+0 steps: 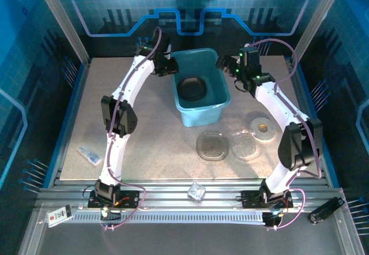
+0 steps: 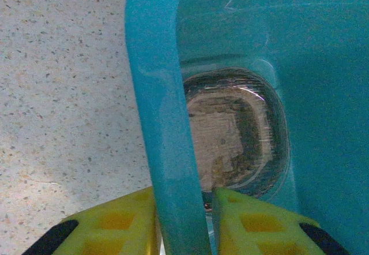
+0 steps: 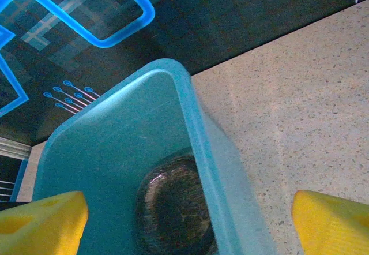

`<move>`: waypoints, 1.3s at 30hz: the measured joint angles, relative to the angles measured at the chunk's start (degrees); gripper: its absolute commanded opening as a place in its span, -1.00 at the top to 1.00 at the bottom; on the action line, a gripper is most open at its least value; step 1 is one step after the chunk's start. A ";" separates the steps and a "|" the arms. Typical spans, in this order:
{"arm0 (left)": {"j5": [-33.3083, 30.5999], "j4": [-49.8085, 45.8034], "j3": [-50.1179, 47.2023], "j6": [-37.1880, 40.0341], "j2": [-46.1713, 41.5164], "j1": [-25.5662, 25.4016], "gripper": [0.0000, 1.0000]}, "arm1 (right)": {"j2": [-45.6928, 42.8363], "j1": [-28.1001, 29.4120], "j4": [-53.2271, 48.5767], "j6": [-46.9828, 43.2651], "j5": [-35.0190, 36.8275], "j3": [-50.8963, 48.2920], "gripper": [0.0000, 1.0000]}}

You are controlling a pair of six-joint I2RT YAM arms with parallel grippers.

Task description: Place the plates into the plastic bin on the countertop

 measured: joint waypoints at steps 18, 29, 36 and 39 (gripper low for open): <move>0.98 3.72 -7.67 2.95 -7.63 0.87 -0.45 | -11.41 -0.61 -15.96 0.59 1.29 -7.61 -0.77; 1.97 16.85 -37.38 1.79 -31.06 1.81 -0.45 | -29.07 5.40 -26.93 7.06 2.86 -24.04 -0.66; 3.69 22.95 -59.10 -1.29 -43.69 1.92 -0.44 | -36.02 12.22 -28.94 10.82 5.18 -31.76 -0.63; 4.52 25.20 -67.93 -3.67 -49.66 2.08 -0.41 | -38.73 14.38 -28.92 11.63 6.25 -34.23 -0.63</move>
